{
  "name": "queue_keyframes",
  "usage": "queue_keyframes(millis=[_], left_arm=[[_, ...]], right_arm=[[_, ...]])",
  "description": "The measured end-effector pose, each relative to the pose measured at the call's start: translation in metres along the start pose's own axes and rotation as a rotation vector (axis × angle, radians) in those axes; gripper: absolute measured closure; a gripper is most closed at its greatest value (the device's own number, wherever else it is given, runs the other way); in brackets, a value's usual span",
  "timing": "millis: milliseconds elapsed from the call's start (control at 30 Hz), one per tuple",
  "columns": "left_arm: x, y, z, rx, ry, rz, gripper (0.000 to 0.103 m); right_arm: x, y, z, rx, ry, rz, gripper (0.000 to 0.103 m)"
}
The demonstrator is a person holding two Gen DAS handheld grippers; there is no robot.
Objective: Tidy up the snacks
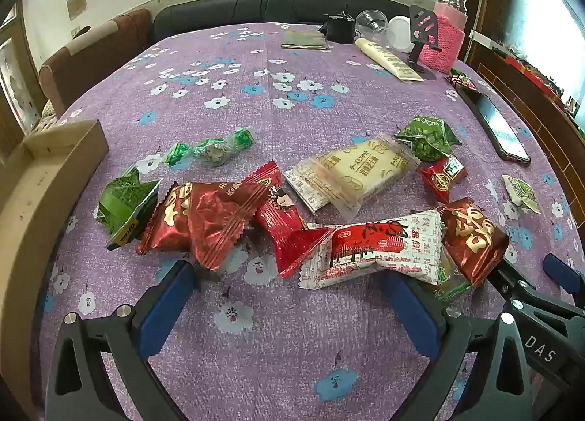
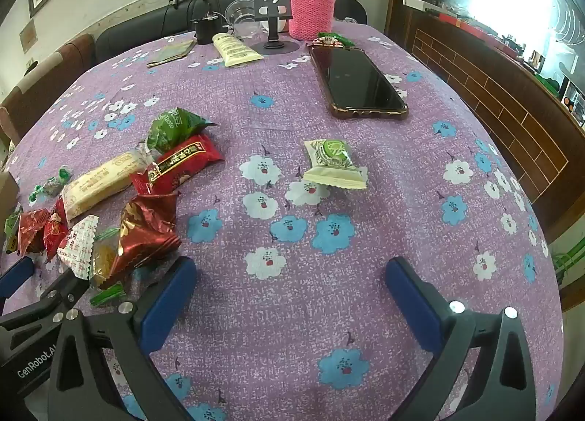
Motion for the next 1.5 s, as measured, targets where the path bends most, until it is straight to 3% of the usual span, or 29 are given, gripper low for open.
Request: queue_keyframes(millis=[1500], left_arm=[[-0.0001,-0.0001,0.0001,0.001,-0.002,-0.001,0.0]], right_arm=[[-0.0005,-0.0014,-0.0013,0.011,0.006,-0.001,0.0]])
Point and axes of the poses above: each gripper's, at about its wrist camera, not at the fingertips, and x roughly the way its jaws point, z to its left, y to its underside, the point moved 10 cm from there along x, roughly the way its jaws point, and after that the axes turned 13 degrees about x, right-handed, at the moved point
